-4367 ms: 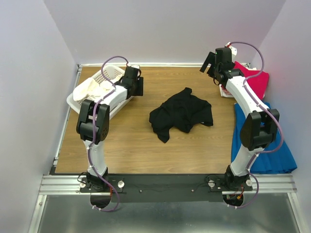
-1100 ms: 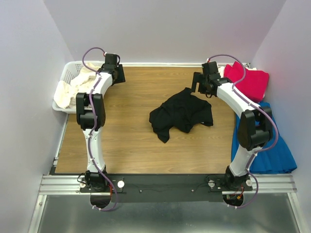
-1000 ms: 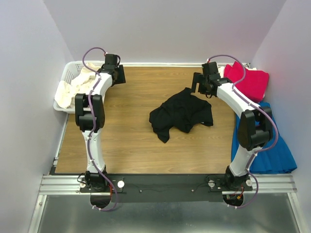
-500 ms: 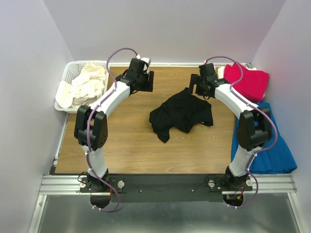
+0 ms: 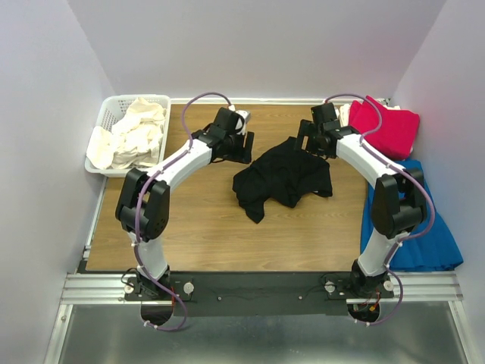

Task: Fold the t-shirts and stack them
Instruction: Flatten out the tshirt

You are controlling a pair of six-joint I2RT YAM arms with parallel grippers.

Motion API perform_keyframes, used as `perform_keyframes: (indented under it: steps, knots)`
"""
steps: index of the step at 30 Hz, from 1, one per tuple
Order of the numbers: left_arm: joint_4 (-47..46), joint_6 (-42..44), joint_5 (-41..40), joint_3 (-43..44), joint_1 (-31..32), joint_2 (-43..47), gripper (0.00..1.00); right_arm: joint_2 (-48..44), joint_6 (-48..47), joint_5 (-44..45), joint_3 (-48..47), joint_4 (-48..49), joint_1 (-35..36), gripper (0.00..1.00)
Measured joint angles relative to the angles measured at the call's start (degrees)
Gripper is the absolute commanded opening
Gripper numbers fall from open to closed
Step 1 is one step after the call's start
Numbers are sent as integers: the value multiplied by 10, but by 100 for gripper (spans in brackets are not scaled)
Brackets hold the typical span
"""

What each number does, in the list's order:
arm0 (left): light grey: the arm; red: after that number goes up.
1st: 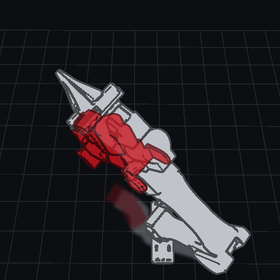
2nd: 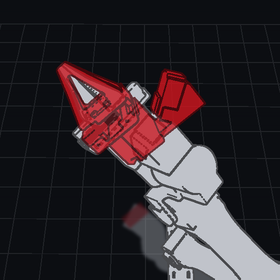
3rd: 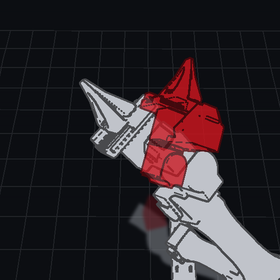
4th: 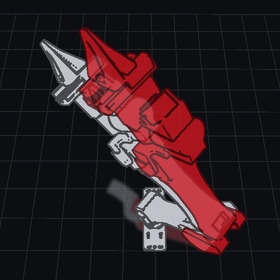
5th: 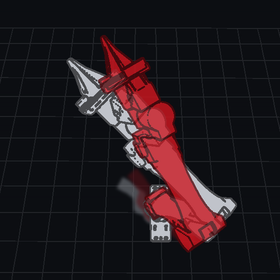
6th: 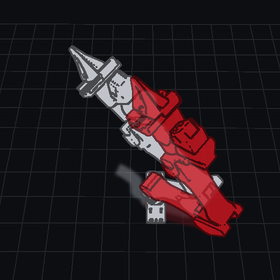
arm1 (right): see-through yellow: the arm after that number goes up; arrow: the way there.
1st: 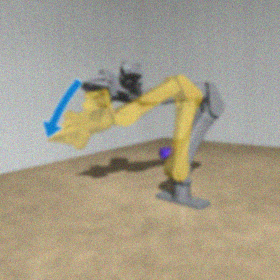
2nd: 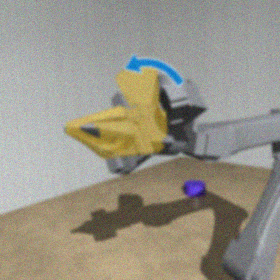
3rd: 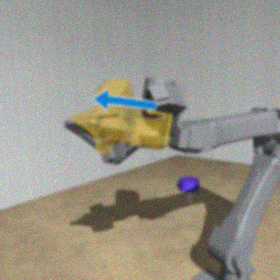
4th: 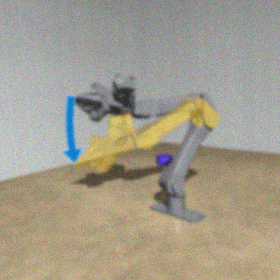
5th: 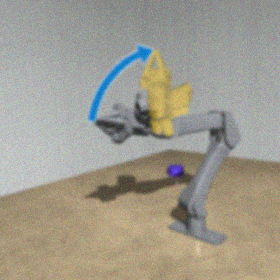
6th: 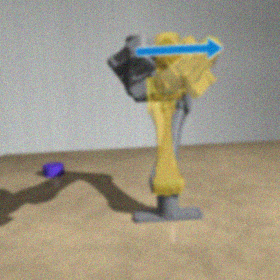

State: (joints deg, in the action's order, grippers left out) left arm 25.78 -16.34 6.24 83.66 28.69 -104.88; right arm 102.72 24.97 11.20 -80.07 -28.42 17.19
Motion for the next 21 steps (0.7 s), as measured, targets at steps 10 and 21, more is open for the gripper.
perform_keyframes:
  steps: [10,21]
  knots:
    - [-2,0,42,1,39,-1,75,0,16,-2,1,-2,0,100]
    - [-17,0,66,30,53,-55,75,0,24,-2,6,-5,0,100]
